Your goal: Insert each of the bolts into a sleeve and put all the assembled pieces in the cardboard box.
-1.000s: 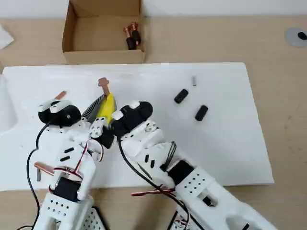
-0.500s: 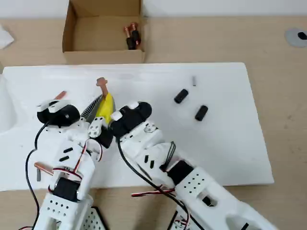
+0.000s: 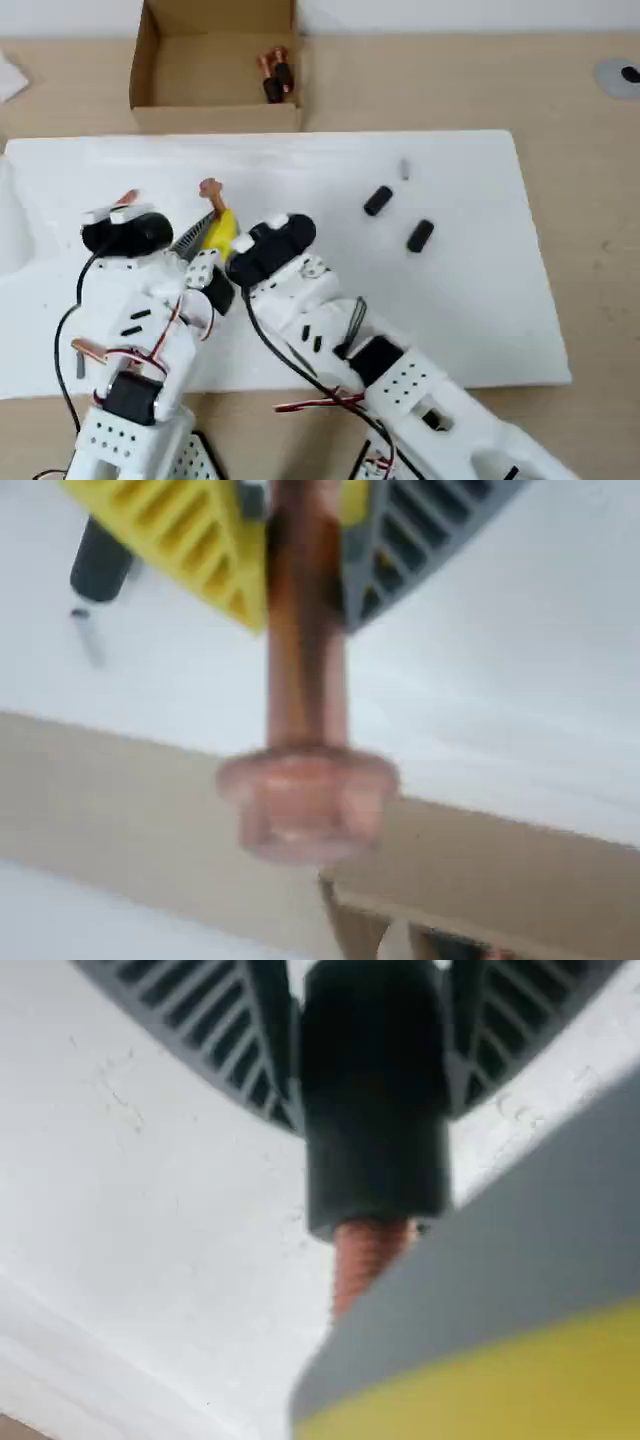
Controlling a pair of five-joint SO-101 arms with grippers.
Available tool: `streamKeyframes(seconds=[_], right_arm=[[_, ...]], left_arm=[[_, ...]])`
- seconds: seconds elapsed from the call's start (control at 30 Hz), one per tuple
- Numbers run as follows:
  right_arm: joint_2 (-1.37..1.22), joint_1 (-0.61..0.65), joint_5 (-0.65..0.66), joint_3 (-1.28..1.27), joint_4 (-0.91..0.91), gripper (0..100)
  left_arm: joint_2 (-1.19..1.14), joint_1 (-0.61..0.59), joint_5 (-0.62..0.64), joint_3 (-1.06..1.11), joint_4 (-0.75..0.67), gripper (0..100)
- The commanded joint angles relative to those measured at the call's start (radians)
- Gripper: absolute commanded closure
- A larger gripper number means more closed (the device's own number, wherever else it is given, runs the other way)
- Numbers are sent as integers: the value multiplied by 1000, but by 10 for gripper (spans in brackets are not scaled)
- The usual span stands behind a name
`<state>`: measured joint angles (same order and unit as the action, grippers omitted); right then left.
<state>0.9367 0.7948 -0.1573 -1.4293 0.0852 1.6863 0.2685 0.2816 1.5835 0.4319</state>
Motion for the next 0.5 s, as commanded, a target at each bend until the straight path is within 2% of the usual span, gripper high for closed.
streamKeyframes(seconds=[0.0,0.23,0.47], right_arm=[[62,-28,-11,76,-6,989],[62,-28,-11,76,-6,989],[62,-28,-11,73,-6,989]], left_arm=[[1,54,2,-100,103,995],[1,57,-5,-170,178,992],[1,49,-2,-170,176,902]])
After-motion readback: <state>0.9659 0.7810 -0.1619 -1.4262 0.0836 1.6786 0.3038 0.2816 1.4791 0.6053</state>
